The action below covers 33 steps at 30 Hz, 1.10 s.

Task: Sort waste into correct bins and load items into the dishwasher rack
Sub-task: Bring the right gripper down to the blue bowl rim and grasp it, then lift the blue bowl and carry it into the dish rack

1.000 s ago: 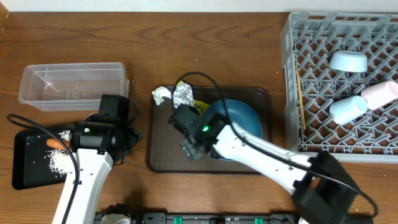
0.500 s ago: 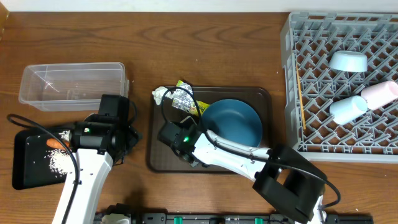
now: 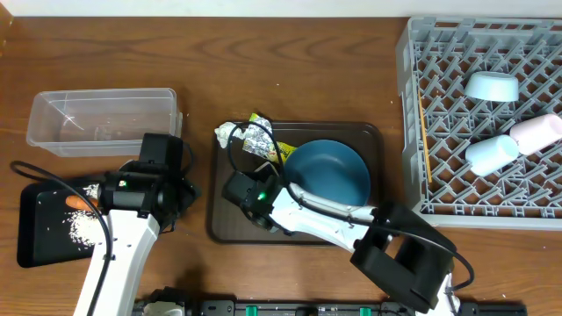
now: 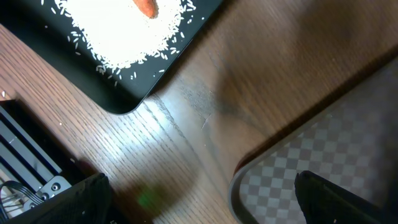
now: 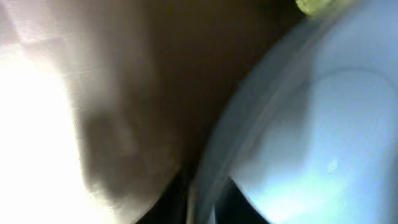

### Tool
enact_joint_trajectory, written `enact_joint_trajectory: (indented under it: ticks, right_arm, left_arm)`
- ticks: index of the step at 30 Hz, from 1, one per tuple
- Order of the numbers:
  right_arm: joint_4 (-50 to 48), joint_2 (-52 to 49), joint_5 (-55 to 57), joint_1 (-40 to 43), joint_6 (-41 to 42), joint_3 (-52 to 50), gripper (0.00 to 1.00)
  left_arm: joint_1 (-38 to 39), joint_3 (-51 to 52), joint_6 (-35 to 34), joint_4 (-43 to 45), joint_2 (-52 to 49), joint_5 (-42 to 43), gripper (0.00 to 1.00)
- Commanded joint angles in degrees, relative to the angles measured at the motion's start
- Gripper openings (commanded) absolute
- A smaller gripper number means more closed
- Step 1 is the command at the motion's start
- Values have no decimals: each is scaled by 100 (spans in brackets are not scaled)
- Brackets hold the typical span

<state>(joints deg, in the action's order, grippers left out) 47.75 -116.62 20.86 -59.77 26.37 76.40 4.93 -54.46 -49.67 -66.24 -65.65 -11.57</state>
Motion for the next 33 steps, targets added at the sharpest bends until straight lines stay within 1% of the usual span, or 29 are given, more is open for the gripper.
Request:
enact_joint_trajectory:
  ticks: [1,8,10,13,17,21,26,29,33]
  right_arm:
    - [72,-122,33,-15,-2,173,1]
    - [463,166,31,105,9,754,1]
    - [570,343,22,179,131,881,1]
    - [678,793,-179,380,254,1032,1]
    - [680,1600,-647,887,249,1075,1]
    - [699,2424,-1250,1631,81,1075,1]
    - [737,3198,-2295,2903,-271,1075,1]
    - [815,3399,-3099,3755,-509,1073,1]
    - [887,3407,-4028,4835,-833,981,1]
  left_arm:
    - [-31,24,-50,-35,-26,-92,98]
    - [-31,24,-50,-35,-26,-92,98]
    - [-31,24,-52,-35,-26,-92,98]
    - [-31,24,-52,-35,-26,-92,98]
    - [-31,24,-50,-35,-26,-92,98]
    - [-31,24,-50,-35,-26,-92,98]
    - [-31,24,-52,-37,-26,-92,98]
    - [-31,24,-52,-35,-26,-92,98]
    - [-31,24,-50,-35,-26,-92,98]
